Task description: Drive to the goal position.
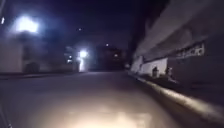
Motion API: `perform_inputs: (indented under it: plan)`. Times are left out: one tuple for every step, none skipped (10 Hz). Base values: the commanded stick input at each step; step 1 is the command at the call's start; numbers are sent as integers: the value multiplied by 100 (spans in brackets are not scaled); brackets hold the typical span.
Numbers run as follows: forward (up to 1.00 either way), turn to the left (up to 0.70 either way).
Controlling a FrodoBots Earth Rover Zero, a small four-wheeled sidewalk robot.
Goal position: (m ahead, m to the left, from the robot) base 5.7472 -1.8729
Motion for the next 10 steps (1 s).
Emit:
perform_inputs:
  plan:
    - [70, 2]
    - [70, 2]
    - [70, 2]
    - [70, 2]
    - [70, 2]
    - [70, 2]
    - [70, 2]
    - [70, 2]
    - [70, 2]
    - [70, 2]
